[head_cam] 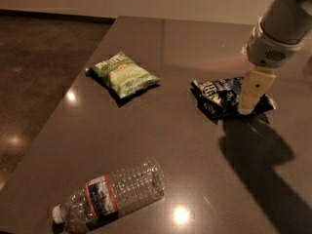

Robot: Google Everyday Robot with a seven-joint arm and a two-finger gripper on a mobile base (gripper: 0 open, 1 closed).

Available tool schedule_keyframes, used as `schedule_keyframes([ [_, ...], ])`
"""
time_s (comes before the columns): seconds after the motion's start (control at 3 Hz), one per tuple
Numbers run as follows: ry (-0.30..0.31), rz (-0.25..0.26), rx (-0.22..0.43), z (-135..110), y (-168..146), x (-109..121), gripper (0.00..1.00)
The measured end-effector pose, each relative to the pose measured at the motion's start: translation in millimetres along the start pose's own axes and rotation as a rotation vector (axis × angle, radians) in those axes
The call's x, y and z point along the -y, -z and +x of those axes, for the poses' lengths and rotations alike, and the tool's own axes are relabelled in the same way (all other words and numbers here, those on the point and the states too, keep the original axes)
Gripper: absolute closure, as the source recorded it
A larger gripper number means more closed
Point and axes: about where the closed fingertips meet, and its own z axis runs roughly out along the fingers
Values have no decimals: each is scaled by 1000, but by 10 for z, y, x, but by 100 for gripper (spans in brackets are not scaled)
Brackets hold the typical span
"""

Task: Move blue chip bag near green jalapeno chip bag

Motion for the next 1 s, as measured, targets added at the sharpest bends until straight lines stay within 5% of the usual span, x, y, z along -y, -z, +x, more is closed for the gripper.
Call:
schedule_keyframes([
  [0.67,-65,-60,-64,287,-482,216,0],
  [1.0,-70,-80,-72,277,-561,219,18],
])
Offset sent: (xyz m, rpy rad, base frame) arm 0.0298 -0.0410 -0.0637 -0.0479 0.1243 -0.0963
